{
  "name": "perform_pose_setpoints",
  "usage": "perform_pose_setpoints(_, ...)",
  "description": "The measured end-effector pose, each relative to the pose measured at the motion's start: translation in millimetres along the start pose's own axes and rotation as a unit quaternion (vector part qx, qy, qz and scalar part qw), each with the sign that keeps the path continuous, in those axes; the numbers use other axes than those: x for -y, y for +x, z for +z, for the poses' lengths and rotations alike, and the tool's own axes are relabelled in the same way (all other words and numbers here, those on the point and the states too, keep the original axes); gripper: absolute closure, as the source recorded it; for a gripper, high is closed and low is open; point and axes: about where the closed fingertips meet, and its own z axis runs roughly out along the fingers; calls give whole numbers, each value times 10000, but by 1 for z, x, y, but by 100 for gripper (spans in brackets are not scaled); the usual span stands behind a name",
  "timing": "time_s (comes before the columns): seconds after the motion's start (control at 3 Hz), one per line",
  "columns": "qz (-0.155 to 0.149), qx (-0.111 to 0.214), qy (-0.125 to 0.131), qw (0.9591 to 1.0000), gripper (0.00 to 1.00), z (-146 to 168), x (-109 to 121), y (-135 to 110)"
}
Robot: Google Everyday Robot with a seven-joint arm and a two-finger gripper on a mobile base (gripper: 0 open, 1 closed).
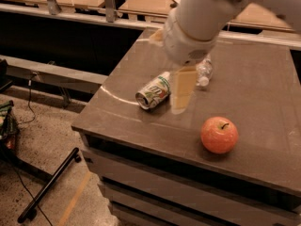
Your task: Pick 7up can
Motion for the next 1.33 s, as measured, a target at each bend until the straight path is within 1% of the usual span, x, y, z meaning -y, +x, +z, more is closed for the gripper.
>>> perform_pose_setpoints(0.33, -696, -144, -51, 9975, 0, 50, 20, -25)
perform_pose_setpoints(0.67, -944, -292, -186, 9949, 0, 96, 28, -25)
perform_pose_setpoints(1.0, -985, -260, -214, 9946, 0, 97, 28, -24)
perform_pose_setpoints(1.33, -1279, -29, -421, 9909, 0, 101, 30, -15)
